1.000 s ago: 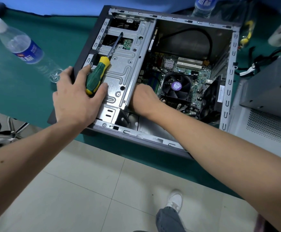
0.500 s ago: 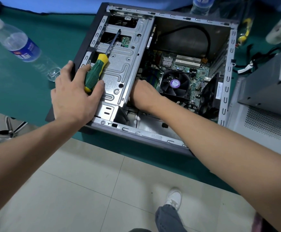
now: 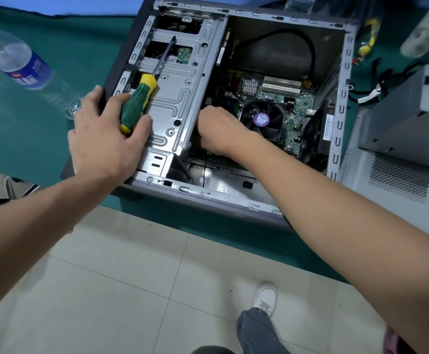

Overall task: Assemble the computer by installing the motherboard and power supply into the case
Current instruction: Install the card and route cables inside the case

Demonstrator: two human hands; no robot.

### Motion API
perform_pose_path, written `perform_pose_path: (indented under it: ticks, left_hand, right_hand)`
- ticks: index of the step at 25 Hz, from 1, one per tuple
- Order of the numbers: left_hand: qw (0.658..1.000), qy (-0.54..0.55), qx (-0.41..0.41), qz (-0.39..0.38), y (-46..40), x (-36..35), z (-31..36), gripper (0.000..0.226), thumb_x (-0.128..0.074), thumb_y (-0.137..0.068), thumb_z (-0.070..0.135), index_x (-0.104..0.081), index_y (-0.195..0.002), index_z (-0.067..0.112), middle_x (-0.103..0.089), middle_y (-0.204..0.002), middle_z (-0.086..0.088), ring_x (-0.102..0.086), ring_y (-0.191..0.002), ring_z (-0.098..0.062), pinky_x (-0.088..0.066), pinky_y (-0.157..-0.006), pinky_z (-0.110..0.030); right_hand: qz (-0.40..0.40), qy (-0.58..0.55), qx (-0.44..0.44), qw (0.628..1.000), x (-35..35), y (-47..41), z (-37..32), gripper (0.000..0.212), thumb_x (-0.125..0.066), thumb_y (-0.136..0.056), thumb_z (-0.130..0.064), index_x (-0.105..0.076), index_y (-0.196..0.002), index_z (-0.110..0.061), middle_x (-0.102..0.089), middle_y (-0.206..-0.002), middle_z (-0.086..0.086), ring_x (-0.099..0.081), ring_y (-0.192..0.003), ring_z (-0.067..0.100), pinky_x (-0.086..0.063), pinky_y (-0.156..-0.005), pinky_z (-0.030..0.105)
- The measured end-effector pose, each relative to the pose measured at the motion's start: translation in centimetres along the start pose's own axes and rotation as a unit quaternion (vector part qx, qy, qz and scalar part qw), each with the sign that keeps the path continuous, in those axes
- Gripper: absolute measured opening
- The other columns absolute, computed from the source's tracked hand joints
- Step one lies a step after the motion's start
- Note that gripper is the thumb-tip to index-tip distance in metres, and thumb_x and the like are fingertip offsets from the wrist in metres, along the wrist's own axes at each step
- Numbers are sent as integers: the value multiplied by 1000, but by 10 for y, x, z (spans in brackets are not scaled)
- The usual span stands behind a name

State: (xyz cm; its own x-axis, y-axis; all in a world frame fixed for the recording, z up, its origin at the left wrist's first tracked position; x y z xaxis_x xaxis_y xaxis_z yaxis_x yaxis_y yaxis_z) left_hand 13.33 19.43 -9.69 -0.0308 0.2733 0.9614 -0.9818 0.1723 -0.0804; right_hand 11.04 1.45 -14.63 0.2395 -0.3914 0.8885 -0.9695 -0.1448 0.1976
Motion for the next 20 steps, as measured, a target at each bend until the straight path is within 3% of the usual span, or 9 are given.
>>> perform_pose_path:
  ticks: [3, 5, 9, 13, 17, 20]
  left_hand:
    - [1000, -1, 2, 1, 0, 0, -1, 61, -42, -89, 67, -43, -141, 36, -27, -158, -3, -30, -141, -29, -28, -111, -52]
    - [1000, 1, 1, -1, 1, 0, 1, 60, -42, -89, 67, -43, -141, 36, -27, -158, -3, -30, -141, -29, -28, -112, -52]
    - [1000, 3, 0, 1, 1, 0, 3, 60, -42, -89, 67, -44, -141, 36, -27, -157, -3, -29, -141, -28, -28, -112, -52]
    - [1000, 4, 5, -3, 2, -1, 1, 61, -41, -88, 68, -44, -140, 36, -27, -157, -2, -31, -140, -28, -29, -111, -53]
    - [1000, 2, 6, -4, 2, 0, 0, 61, -41, -88, 68, -45, -140, 36, -28, -157, -3, -31, -140, -29, -29, -111, -53]
    - [1000, 3, 8, -3, 2, 0, 0, 61, -41, -88, 68, -45, -140, 36, -28, -157, -3, -32, -139, -30, -31, -110, -54]
  right_hand:
    - [19, -12, -3, 1000, -3, -1, -4, 19, -52, -91, -8, -63, -103, 1, -63, -96, 12, -59, -90, 31, -41, -70, 35]
    - [-5, 1, -5, 1000, -10, -2, -6, 29, -48, -92, -7, -62, -116, -1, -64, -114, 14, -60, -104, 32, -46, -78, 34]
    - [-12, -13, -3, 1000, -8, 2, -2, 15, -48, -90, -4, -61, -97, 0, -57, -91, 10, -57, -86, 27, -40, -66, 33]
    - [12, -49, -6, 999, -11, 6, -10, 20, -46, -86, 2, -63, -97, 2, -62, -95, 13, -58, -82, 27, -45, -67, 35]
    - [22, -93, -58, 994, -9, 10, -2, 14, -45, -85, 4, -51, -75, -4, -53, -78, 10, -51, -72, 29, -35, -62, 33]
    - [-7, -31, -30, 999, -11, 14, -8, 23, -44, -84, 6, -41, -65, -6, -42, -69, 4, -44, -67, 24, -37, -62, 33]
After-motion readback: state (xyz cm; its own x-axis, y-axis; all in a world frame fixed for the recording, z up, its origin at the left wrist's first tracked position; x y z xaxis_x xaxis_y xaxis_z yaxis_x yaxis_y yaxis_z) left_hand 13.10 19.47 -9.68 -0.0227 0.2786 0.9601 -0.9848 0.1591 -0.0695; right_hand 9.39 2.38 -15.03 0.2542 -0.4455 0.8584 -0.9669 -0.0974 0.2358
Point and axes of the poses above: each hand's wrist, its own y-axis away from the middle knuckle, its own x-axis out of the back of the hand, z = x × y, the point moved 7 cm from there along -y, towards the middle knuckle
